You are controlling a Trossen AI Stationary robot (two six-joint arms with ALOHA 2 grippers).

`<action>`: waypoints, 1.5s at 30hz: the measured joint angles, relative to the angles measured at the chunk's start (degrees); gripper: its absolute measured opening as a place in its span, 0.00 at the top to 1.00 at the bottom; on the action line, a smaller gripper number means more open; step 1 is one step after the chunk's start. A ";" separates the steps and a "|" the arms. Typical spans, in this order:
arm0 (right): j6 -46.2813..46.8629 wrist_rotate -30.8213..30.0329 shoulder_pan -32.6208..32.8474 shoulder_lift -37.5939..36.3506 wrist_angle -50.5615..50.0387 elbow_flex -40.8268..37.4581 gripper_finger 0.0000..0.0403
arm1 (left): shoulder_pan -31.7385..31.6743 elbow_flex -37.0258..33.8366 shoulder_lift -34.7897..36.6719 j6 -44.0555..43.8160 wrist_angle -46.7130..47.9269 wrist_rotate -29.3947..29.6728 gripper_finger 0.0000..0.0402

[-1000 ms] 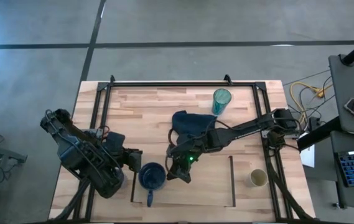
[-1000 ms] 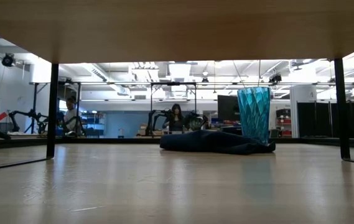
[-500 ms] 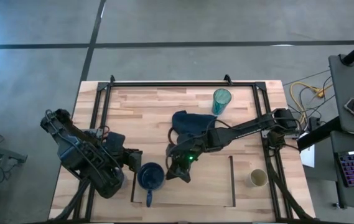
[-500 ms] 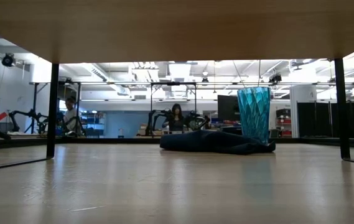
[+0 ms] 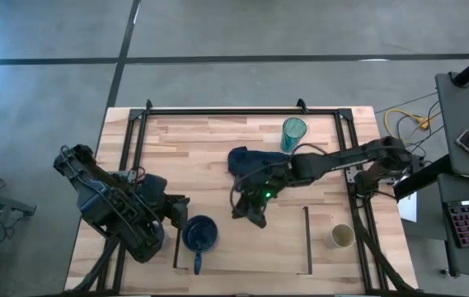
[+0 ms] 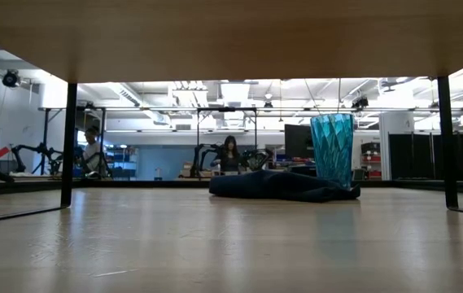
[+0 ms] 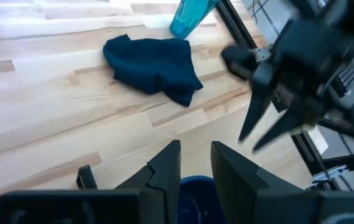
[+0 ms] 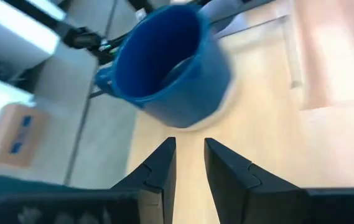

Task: Stack small to large cups/mugs on shelf
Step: Put the light blue mug on the shelf

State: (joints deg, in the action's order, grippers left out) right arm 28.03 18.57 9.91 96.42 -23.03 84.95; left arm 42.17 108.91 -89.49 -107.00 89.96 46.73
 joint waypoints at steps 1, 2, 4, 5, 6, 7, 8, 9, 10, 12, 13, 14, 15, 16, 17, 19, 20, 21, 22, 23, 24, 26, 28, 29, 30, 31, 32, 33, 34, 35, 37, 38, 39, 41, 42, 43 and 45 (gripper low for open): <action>-0.95 -1.00 -0.26 -1.04 -0.93 0.00 0.81 | 0.00 -0.02 0.00 0.86 -0.10 -0.02 0.81; -1.78 -1.89 -0.54 -1.88 -2.04 0.00 0.81 | 0.00 -0.05 0.00 1.28 -0.15 -0.02 0.81; -2.61 -3.30 -0.99 -3.94 -3.69 0.00 0.81 | 0.00 -0.23 0.08 1.75 -0.25 0.05 0.81; -2.71 -3.95 -1.28 -4.93 -4.38 0.00 0.81 | 0.00 -0.48 0.20 2.91 -0.62 0.08 0.81; -3.05 -4.30 -1.49 -5.98 -4.85 0.00 0.81 | -0.02 -0.76 0.32 5.04 -1.69 0.24 0.81; -3.58 -4.75 -1.67 -7.04 -5.54 0.00 0.81 | -0.14 -1.08 0.53 7.45 -3.34 0.27 0.81; -4.10 -5.27 -1.72 -8.17 -6.37 0.00 0.81 | -0.33 -1.72 0.69 9.75 -5.14 0.29 0.81; -4.36 -5.86 -1.73 -9.32 -7.12 0.00 0.81 | -0.66 -2.54 0.89 11.93 -7.10 0.28 0.81; -4.29 -6.69 -1.72 -10.39 -7.94 0.00 0.81 | -1.11 -3.56 1.14 14.28 -9.37 0.25 0.81; -2.81 -9.31 -1.68 -12.92 -10.99 0.00 0.81 | -2.24 -5.92 1.52 18.37 -13.99 0.15 0.81; -1.67 -11.11 -1.65 -14.07 -12.96 0.02 0.81 | -2.81 -7.06 1.63 19.46 -15.36 0.10 0.81; -0.45 -13.12 -1.61 -15.18 -15.05 0.05 0.81 | -3.48 -8.21 1.85 20.14 -16.11 0.07 0.81; 0.87 -15.54 -1.48 -16.31 -17.59 0.07 0.81 | -4.13 -9.31 2.12 20.29 -16.23 0.01 0.81; 2.25 -18.40 -1.29 -17.30 -20.40 0.07 0.81 | -4.81 -10.35 2.41 20.39 -16.08 -0.05 0.81; 3.78 -21.24 -1.08 -18.22 -22.88 0.07 0.81 | -5.63 -11.47 3.01 20.42 -16.04 -0.61 0.81; 7.41 -26.56 -0.71 -19.92 -27.71 0.07 0.81 | -7.38 -13.61 4.46 20.73 -15.76 -2.64 0.81; 9.32 -28.66 -0.54 -20.71 -30.13 0.07 0.81 | -8.23 -14.50 5.46 21.82 -15.81 -3.68 0.81; 11.16 -30.24 -0.39 -21.46 -32.21 0.07 0.81 | -9.10 -15.38 6.69 23.16 -16.00 -4.54 0.81; 12.75 -31.42 -0.38 -22.14 -33.92 0.07 0.81 | -9.87 -16.18 7.97 24.35 -16.01 -5.20 0.81; 14.42 -32.26 -0.22 -22.67 -35.48 0.07 0.81 | -10.68 -16.93 9.28 25.15 -15.86 -5.90 0.81; 15.88 -33.00 -0.04 -23.15 -37.07 0.04 0.81 | -11.45 -17.54 10.69 25.94 -15.68 -6.18 0.81; 18.32 -34.23 0.26 -23.87 -40.24 0.00 0.81 | -12.71 -18.80 13.21 27.82 -15.75 -7.09 0.81; 20.04 -34.81 0.33 -24.28 -44.08 -0.04 0.81 | -13.95 -20.37 15.84 29.26 -15.85 -8.05 0.81; 20.98 -34.94 0.33 -24.36 -46.01 -0.06 0.81 | -14.52 -21.25 17.15 29.57 -15.85 -8.45 0.81; 21.74 -35.05 0.33 -24.39 -47.84 -0.17 0.81 | -14.96 -22.12 18.23 29.62 -15.70 -8.65 0.81; 22.27 -35.15 0.33 -24.36 -49.37 -0.30 0.81 | -15.33 -23.11 19.43 29.64 -15.70 -8.91 0.81; 22.63 -35.16 0.32 -24.23 -50.51 -0.40 0.81 | -15.65 -24.25 20.56 29.64 -15.77 -9.05 0.81; 22.77 -35.21 0.31 -24.21 -51.09 -0.47 0.81 | -15.79 -25.53 21.51 29.62 -15.74 -9.15 0.81; 22.77 -35.22 0.31 -24.20 -51.51 -0.63 0.81 | -16.02 -26.71 22.31 29.53 -15.64 -9.19 0.81; 22.69 -35.21 0.31 -24.20 -51.85 -0.81 0.81 | -16.14 -27.99 23.19 29.42 -15.73 -9.30 0.81; 21.87 -35.19 0.26 -24.15 -51.63 -0.90 0.81 | -16.26 -30.57 24.87 29.38 -15.99 -10.64 0.81; 21.12 -35.22 0.16 -24.05 -51.64 -0.92 0.81 | -16.26 -31.68 25.61 29.41 -15.88 -11.78 0.81; 20.17 -35.19 -0.05 -24.02 -51.71 -0.94 0.81 | -16.26 -32.78 26.36 29.50 -15.93 -12.94 0.81; 18.00 -35.24 -0.49 -24.00 -51.67 -0.94 0.81 | -16.24 -34.92 27.50 29.61 -15.82 -15.62 0.81; 17.05 -35.36 -0.86 -24.00 -51.66 -0.94 0.81 | -16.24 -35.76 28.00 29.61 -15.77 -16.86 0.81; 16.48 -35.45 -1.29 -24.00 -51.62 -0.94 0.81 | -16.24 -36.51 28.56 29.62 -15.94 -18.08 0.81; 15.51 -35.61 -2.34 -24.00 -51.38 -0.94 0.81 | -16.24 -37.68 29.57 30.89 -15.72 -19.86 0.81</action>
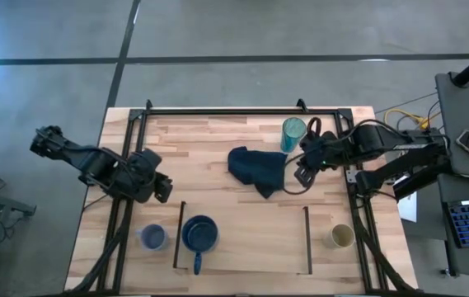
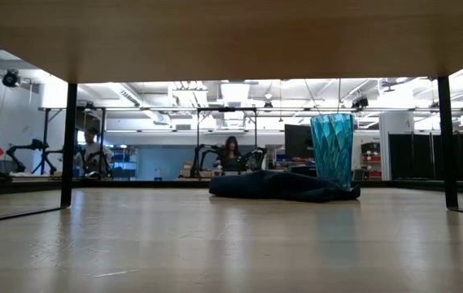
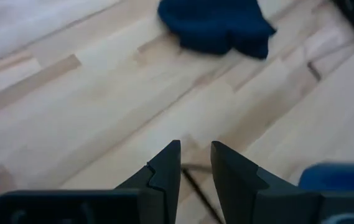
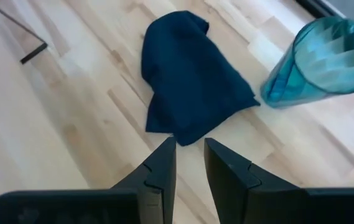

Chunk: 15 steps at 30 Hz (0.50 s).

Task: Stack small to large cups/mugs on shelf
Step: Put the light blue mug on the shelf

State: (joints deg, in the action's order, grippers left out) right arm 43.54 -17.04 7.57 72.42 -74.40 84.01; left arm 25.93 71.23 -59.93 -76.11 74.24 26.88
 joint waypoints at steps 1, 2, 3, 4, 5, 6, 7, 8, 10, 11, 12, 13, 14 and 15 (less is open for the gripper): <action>-0.38 -0.06 -0.51 0.00 0.05 0.00 0.81 | -0.02 -0.42 0.40 2.26 0.08 -0.51 0.81; -1.01 -0.13 -0.97 0.00 0.03 0.00 0.81 | 0.00 -0.63 0.55 5.72 0.11 -0.91 0.81; -1.71 -0.15 -1.38 0.00 0.03 0.00 0.81 | -0.01 -0.66 0.56 9.56 0.08 -1.15 0.81; -2.04 -0.15 -1.71 0.00 0.03 0.00 0.81 | -0.01 -0.69 0.46 13.27 0.06 -1.55 0.81; -2.00 -0.13 -2.02 0.00 0.05 0.00 0.81 | -0.02 -0.66 0.42 16.71 0.15 -2.07 0.81; -1.70 -0.12 -2.12 0.00 0.08 0.00 0.81 | -0.10 -0.66 0.44 19.86 0.56 -2.67 0.81; -1.28 -0.08 -2.14 0.00 0.09 -0.02 0.81 | -0.09 -0.64 0.43 22.33 1.47 -3.50 0.81; -0.95 -0.09 -2.12 0.00 0.15 -0.02 0.81 | -0.25 -0.62 0.31 24.56 2.78 -4.85 0.81; -0.88 0.16 -2.12 0.00 0.30 -0.04 0.81 | -0.76 -0.70 -0.05 28.04 5.94 -9.01 0.81; -0.50 0.42 -2.09 0.00 0.42 -0.11 0.81 | -0.95 -0.75 -0.40 29.11 7.82 -11.86 0.81; 0.46 0.53 -2.09 0.00 0.48 -0.19 0.81 | -1.00 -0.77 -0.76 29.97 9.62 -14.57 0.81; 2.18 0.65 -2.00 0.00 0.48 -0.28 0.81 | -0.98 -0.80 -0.99 30.43 11.04 -17.29 0.81; 4.00 0.94 -1.76 0.00 0.63 -0.38 0.81 | -0.97 -0.80 -1.19 30.59 11.93 -19.55 0.81; 5.47 0.99 -1.41 0.00 0.94 -0.48 0.81 | -0.94 -0.80 -1.28 30.70 12.29 -21.37 0.81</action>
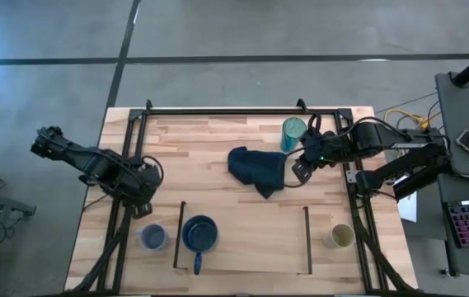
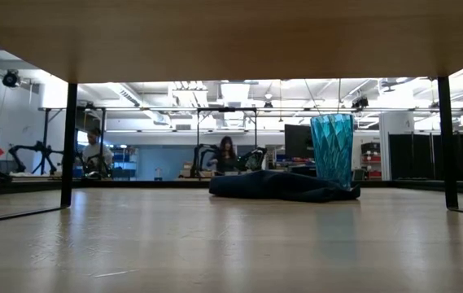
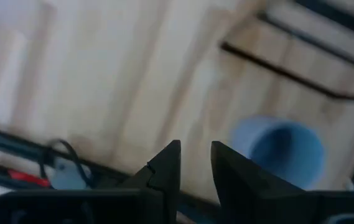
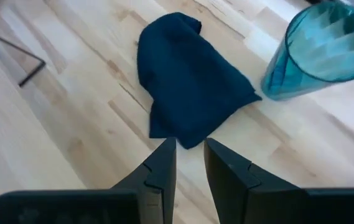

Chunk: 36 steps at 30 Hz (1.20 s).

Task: Stack small to large cups/mugs on shelf
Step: Put the light blue mug on the shelf

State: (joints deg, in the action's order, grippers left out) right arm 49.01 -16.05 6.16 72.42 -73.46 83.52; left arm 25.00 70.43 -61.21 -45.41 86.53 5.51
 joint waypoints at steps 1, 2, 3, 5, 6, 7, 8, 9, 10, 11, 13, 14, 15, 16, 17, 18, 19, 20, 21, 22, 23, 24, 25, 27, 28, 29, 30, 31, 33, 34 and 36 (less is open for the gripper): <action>0.82 0.02 0.48 0.00 0.59 -0.12 0.81 | 0.07 0.00 0.09 0.24 -0.20 -1.60 0.81; 1.34 0.00 0.95 0.00 1.26 -0.18 0.81 | 0.14 0.03 0.23 0.65 -0.95 -3.07 0.81; 1.99 -0.05 1.36 0.00 2.10 -0.28 0.81 | 0.24 0.07 0.30 0.82 -1.91 -3.99 0.81; 3.61 -0.22 1.90 0.21 3.99 -0.41 0.81 | 0.24 0.09 0.50 0.77 -3.00 -5.50 0.81; 4.48 -0.20 2.05 0.46 4.92 -0.41 0.81 | 0.24 0.09 0.50 0.79 -2.93 -5.58 0.81; 5.30 -0.18 2.24 0.66 5.56 -0.41 0.81 | 0.24 0.08 0.50 0.81 -2.85 -5.56 0.81; 6.10 -0.23 2.46 1.04 5.80 -0.41 0.81 | 0.24 0.09 0.42 0.85 -2.79 -5.44 0.81; 6.68 -0.27 2.73 1.51 5.97 -0.41 0.81 | 0.24 0.08 0.39 0.91 -2.54 -5.39 0.80; 7.23 -0.27 3.04 1.88 6.09 -0.41 0.81 | 0.25 0.05 0.37 1.20 -2.21 -5.40 0.79; 7.73 -0.19 3.34 2.47 6.02 -0.41 0.81 | 0.33 -0.01 0.37 1.82 -1.89 -5.39 0.78; 8.57 0.46 3.85 3.72 6.02 -0.41 0.81 | 0.51 -0.37 0.39 3.01 -1.50 -5.31 0.76; 9.33 0.84 4.06 4.43 6.00 -0.41 0.81 | 0.60 -0.60 0.44 3.71 -1.47 -5.30 0.74; 10.13 1.24 4.34 5.09 6.01 -0.43 0.81 | 0.65 -0.83 0.46 4.06 -1.48 -5.31 0.72; 10.90 1.95 4.55 5.75 6.00 -0.44 0.81 | 0.68 -1.11 0.47 4.26 -1.54 -5.37 0.71; 11.51 3.01 4.79 6.40 6.02 -0.44 0.81 | 0.68 -1.48 0.52 4.33 -1.52 -5.71 0.69; 12.28 4.27 5.02 7.06 6.00 -0.44 0.81 | 0.70 -1.94 0.57 4.45 -1.55 -6.31 0.68; 13.14 5.31 5.30 7.83 6.00 -0.44 0.81 | 0.73 -2.58 0.59 4.95 -1.84 -6.99 0.67; 13.96 5.92 5.61 8.48 6.00 -0.44 0.81 | 0.93 -3.26 0.59 5.68 -2.20 -7.68 0.66; 14.56 6.01 6.01 9.06 6.00 -0.46 0.81 | 1.27 -4.09 0.59 6.56 -2.52 -7.92 0.66; 15.33 5.99 6.49 9.65 6.00 -0.46 0.81 | 1.74 -4.99 0.59 6.91 -2.50 -7.94 0.65; 16.06 5.99 6.97 10.21 6.01 -0.46 0.81 | 2.29 -5.92 0.59 6.98 -2.57 -7.94 0.65; 16.90 6.01 7.39 10.62 5.99 -0.46 0.81 | 2.91 -6.80 0.62 6.96 -3.21 -8.08 0.65; 17.74 5.97 7.93 11.13 6.02 -0.46 0.81 | 3.45 -7.62 0.69 6.95 -4.31 -8.21 0.65; 19.42 5.97 8.98 12.05 6.00 -0.46 0.81 | 4.60 -8.97 0.74 6.93 -6.91 -8.23 0.65; 20.23 5.99 9.53 12.44 6.02 -0.46 0.81 | 5.20 -9.44 0.74 6.91 -8.43 -8.23 0.65; 20.81 5.99 10.03 12.81 6.00 -0.46 0.81 | 5.78 -9.83 0.74 6.86 -10.07 -8.23 0.65; 21.42 5.99 10.48 13.03 5.98 -0.46 0.81 | 6.25 -10.17 0.74 6.82 -11.31 -8.21 0.65; 21.86 5.99 10.84 13.24 6.00 -0.46 0.81 | 6.62 -10.66 0.74 6.82 -12.13 -8.17 0.65; 23.12 5.98 11.34 13.72 5.98 -0.46 0.81 | 7.17 -12.10 0.68 6.80 -12.87 -8.01 0.65; 23.59 5.98 11.56 13.87 5.99 -0.46 0.81 | 7.37 -12.84 0.61 6.80 -13.03 -8.01 0.65; 24.55 5.99 11.89 14.06 6.00 -0.46 0.81 | 7.73 -14.23 0.61 6.76 -13.08 -8.02 0.65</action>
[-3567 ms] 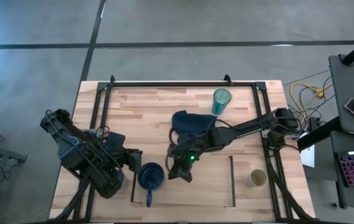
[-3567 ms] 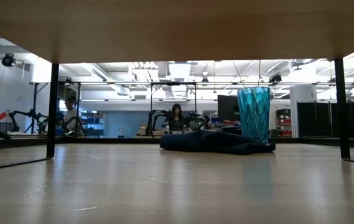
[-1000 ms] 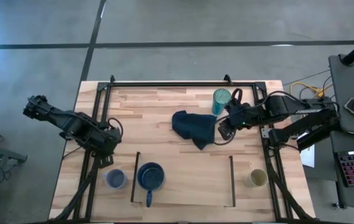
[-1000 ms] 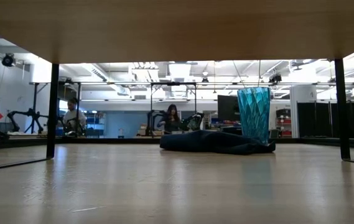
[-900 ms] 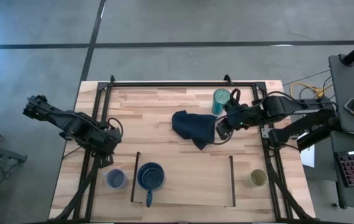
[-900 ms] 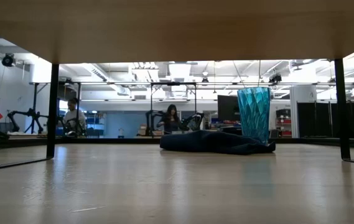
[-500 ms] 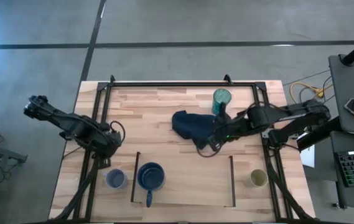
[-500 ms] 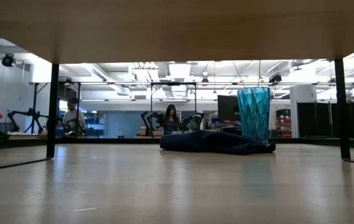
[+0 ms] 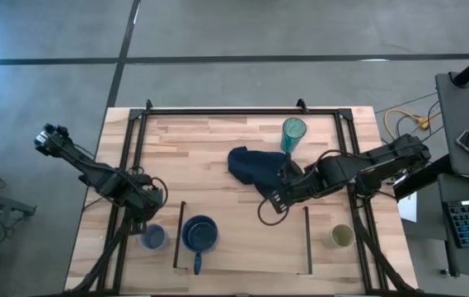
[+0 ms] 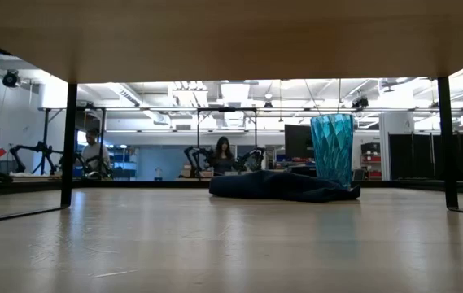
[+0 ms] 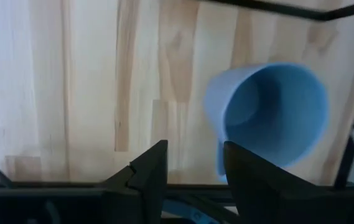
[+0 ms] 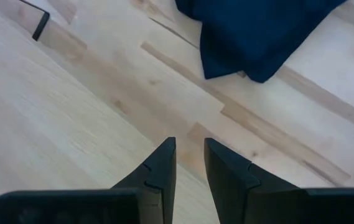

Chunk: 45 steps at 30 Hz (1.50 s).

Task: Stack small to large cups/mugs on shelf
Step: Put the light blue mug on the shelf

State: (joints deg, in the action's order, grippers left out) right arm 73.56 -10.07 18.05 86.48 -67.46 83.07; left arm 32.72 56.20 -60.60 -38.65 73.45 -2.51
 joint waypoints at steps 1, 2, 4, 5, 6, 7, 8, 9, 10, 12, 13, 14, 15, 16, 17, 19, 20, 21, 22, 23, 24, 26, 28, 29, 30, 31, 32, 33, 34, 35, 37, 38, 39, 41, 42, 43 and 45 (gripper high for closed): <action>0.43 -0.03 0.10 0.02 0.02 0.00 0.81 | 0.12 -0.64 0.08 -0.02 -0.53 -0.19 0.65; 0.96 -0.03 0.23 0.02 0.01 0.00 0.81 | 0.12 -1.32 0.27 -0.02 -1.61 -0.64 0.65; 1.67 -0.02 0.44 0.02 0.03 0.00 0.81 | 0.18 -2.67 0.59 -0.04 -3.31 -1.96 0.65; 1.92 -0.02 0.52 0.02 0.06 0.00 0.81 | 0.26 -3.13 0.71 -0.09 -3.97 -2.43 0.65; 2.20 -0.02 0.57 0.02 0.04 0.00 0.81 | 0.29 -3.33 0.74 -0.18 -4.68 -2.90 0.65; 2.58 -0.02 0.74 0.02 0.04 0.00 0.81 | 0.32 -3.34 0.74 -0.20 -5.55 -2.94 0.65; 2.77 -0.02 0.84 0.02 0.04 0.00 0.81 | 0.33 -3.34 0.74 -0.33 -6.60 -2.98 0.65; 2.96 -0.01 0.85 0.02 0.04 0.00 0.81 | 0.33 -3.34 0.74 -0.56 -7.62 -3.03 0.65; 2.97 -0.01 0.97 0.02 0.06 0.00 0.81 | 0.33 -3.34 0.74 -1.07 -8.69 -3.03 0.65; 2.97 -0.02 1.08 0.02 0.05 0.00 0.81 | 0.33 -3.34 0.74 -1.18 -10.48 -3.13 0.65; 2.95 -0.02 1.08 0.02 0.04 0.00 0.81 | 0.35 -3.37 0.71 -1.26 -11.20 -3.18 0.65; 2.95 -0.02 1.11 0.02 0.04 0.00 0.81 | 0.40 -3.60 0.66 -1.47 -11.85 -3.21 0.65; 2.93 -0.02 1.13 0.02 0.04 0.00 0.81 | 0.40 -3.97 0.56 -1.52 -12.35 -3.48 0.65; 2.93 -0.02 1.11 0.02 0.04 0.00 0.81 | 0.40 -4.44 0.38 -1.57 -12.62 -4.15 0.65; 2.90 -0.02 1.11 0.02 0.04 0.00 0.81 | 0.42 -5.01 0.22 -1.91 -12.88 -4.64 0.65; 2.52 -0.02 1.18 0.02 0.04 0.00 0.81 | 0.45 -6.09 0.02 -3.33 -13.03 -5.38 0.65; 2.47 -0.02 1.19 0.02 0.04 0.00 0.81 | 0.52 -6.52 0.00 -3.95 -13.02 -5.83 0.65; 2.47 -0.02 1.19 0.02 0.04 0.00 0.81 | 0.72 -6.88 0.00 -4.39 -13.12 -6.05 0.65; 2.46 -0.02 1.19 0.02 0.04 0.00 0.81 | 0.92 -7.12 0.02 -4.46 -13.36 -6.05 0.65; 2.33 -0.02 1.19 0.02 0.04 0.00 0.81 | 1.10 -7.17 0.02 -4.48 -13.46 -6.02 0.65; 2.00 -0.02 1.19 0.02 0.04 0.00 0.81 | 1.16 -7.17 0.02 -4.46 -13.55 -6.02 0.65; 1.43 -0.02 1.19 0.02 0.04 0.00 0.81 | 1.23 -7.17 0.01 -4.46 -13.58 -6.03 0.65; 1.22 -0.02 1.19 0.02 0.02 0.00 0.81 | 1.21 -7.56 -0.02 -4.49 -14.37 -6.00 0.65; 1.05 -0.02 1.19 0.02 0.04 0.00 0.81 | 1.21 -7.88 -0.06 -4.52 -14.77 -6.00 0.65; 0.94 -0.02 1.19 0.02 0.02 0.00 0.81 | 1.21 -8.17 -0.13 -4.55 -15.00 -6.00 0.65; 0.91 -0.03 1.19 0.02 0.02 0.00 0.81 | 1.21 -8.63 -0.13 -4.56 -15.53 -6.02 0.65; 0.84 -0.04 1.19 0.02 0.02 0.02 0.81 | 1.21 -9.12 -0.13 -4.75 -16.21 -6.04 0.65; 0.76 -0.04 1.19 0.00 0.02 0.02 0.81 | 1.21 -9.66 -0.13 -5.19 -16.85 -6.10 0.65; 0.77 -0.04 1.19 0.00 0.01 0.02 0.81 | 1.21 -10.25 -0.13 -5.80 -17.19 -6.23 0.65; 0.76 -0.04 1.19 0.00 0.01 0.02 0.81 | 1.20 -10.77 -0.13 -6.03 -17.15 -6.46 0.65; 0.79 -0.04 1.19 0.00 0.00 0.02 0.81 | 1.19 -11.35 -0.13 -6.13 -17.26 -6.64 0.65; 0.79 -0.04 1.19 0.00 0.00 0.02 0.81 | 1.19 -11.52 -0.13 -6.18 -17.36 -6.67 0.65; 0.79 -0.04 1.19 0.00 0.00 0.02 0.81 | 1.19 -11.63 -0.13 -6.16 -17.28 -6.66 0.65; 0.79 -0.04 1.19 0.00 0.00 0.02 0.81 | 1.19 -11.63 -0.22 -6.05 -17.23 -6.66 0.66; 0.79 -0.04 1.19 -0.02 0.00 0.02 0.81 | 1.19 -11.63 -0.41 -6.03 -17.27 -6.66 0.67; 0.79 -0.04 1.19 -0.02 0.00 0.02 0.81 | 1.19 -11.64 -0.67 -6.02 -17.25 -6.67 0.68; 0.79 -0.04 1.19 -0.02 0.00 0.02 0.81 | 1.19 -11.73 -1.23 -6.01 -17.31 -6.68 0.70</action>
State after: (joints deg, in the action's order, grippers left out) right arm 74.35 -10.11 19.25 86.46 -67.46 83.09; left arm 33.91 44.47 -61.82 -44.66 56.14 -9.19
